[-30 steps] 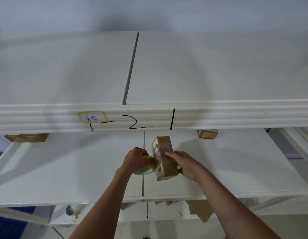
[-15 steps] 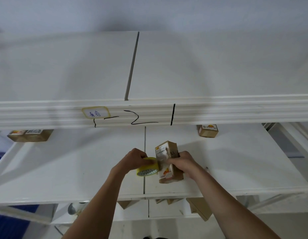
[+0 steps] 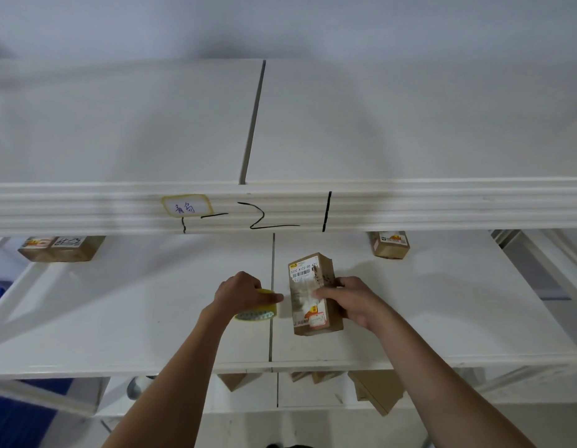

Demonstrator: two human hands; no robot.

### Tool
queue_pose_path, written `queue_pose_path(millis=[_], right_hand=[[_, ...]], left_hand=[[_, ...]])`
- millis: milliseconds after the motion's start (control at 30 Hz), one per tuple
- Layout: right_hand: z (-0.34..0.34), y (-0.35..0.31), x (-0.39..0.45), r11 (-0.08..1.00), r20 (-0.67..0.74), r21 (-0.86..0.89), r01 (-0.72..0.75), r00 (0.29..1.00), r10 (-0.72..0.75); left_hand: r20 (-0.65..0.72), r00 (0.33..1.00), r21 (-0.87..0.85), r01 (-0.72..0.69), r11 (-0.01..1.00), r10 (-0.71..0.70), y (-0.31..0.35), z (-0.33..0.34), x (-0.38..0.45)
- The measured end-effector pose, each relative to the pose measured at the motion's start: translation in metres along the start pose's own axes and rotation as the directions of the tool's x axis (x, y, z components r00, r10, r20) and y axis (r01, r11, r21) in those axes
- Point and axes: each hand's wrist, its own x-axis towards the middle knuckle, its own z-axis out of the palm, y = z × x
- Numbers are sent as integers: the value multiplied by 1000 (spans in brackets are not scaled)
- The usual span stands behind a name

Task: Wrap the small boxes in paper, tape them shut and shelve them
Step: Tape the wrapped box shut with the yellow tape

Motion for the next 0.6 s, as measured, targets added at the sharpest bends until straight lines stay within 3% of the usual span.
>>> queue_pose_path(millis=[367,600], right_hand=[[-7,3,-9,989,127,144,25,991,-43],[-6,3,-13,956,239,292,-14,969,-59]], left_hand=[[102,994,-297,5,955,26,8,1,-2],[191,978,-512,21,859,90,11,0,-12]])
